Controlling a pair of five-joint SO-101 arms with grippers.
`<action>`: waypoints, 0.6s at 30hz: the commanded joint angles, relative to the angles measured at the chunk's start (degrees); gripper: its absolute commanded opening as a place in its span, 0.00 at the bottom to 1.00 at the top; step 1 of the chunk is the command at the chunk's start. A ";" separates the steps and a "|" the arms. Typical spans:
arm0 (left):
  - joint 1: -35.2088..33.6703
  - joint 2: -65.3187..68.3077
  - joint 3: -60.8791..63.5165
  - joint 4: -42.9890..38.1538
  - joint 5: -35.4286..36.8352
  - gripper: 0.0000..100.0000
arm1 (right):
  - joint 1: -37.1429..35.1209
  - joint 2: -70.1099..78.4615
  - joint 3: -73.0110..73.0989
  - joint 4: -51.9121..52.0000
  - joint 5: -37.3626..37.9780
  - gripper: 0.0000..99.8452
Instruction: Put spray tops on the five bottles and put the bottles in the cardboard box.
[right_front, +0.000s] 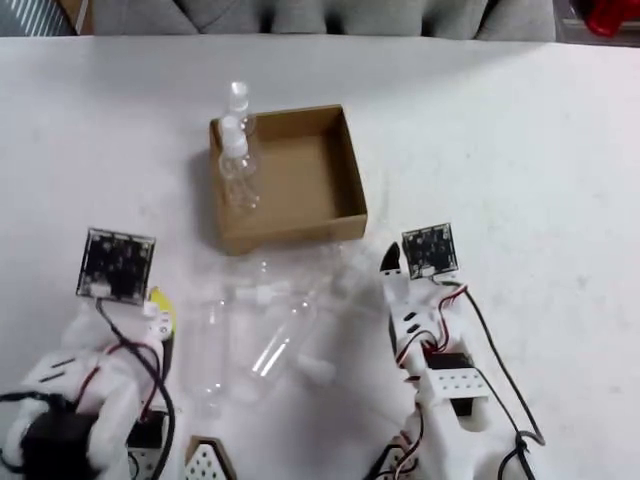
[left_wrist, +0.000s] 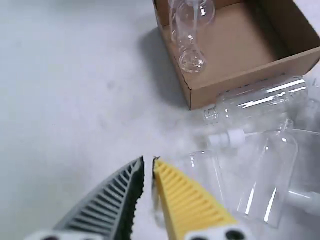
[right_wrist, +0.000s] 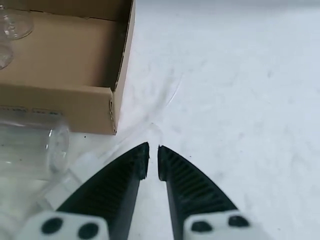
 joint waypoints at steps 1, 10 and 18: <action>1.27 5.32 -6.59 1.58 0.53 0.04 | -0.66 0.13 -0.35 0.13 -0.18 0.01; 1.80 32.66 -17.32 2.64 0.70 0.04 | -0.57 0.13 -0.35 0.13 -0.18 0.01; 5.76 40.75 -16.09 2.64 0.70 0.04 | -0.57 0.13 -0.35 0.13 -0.18 0.01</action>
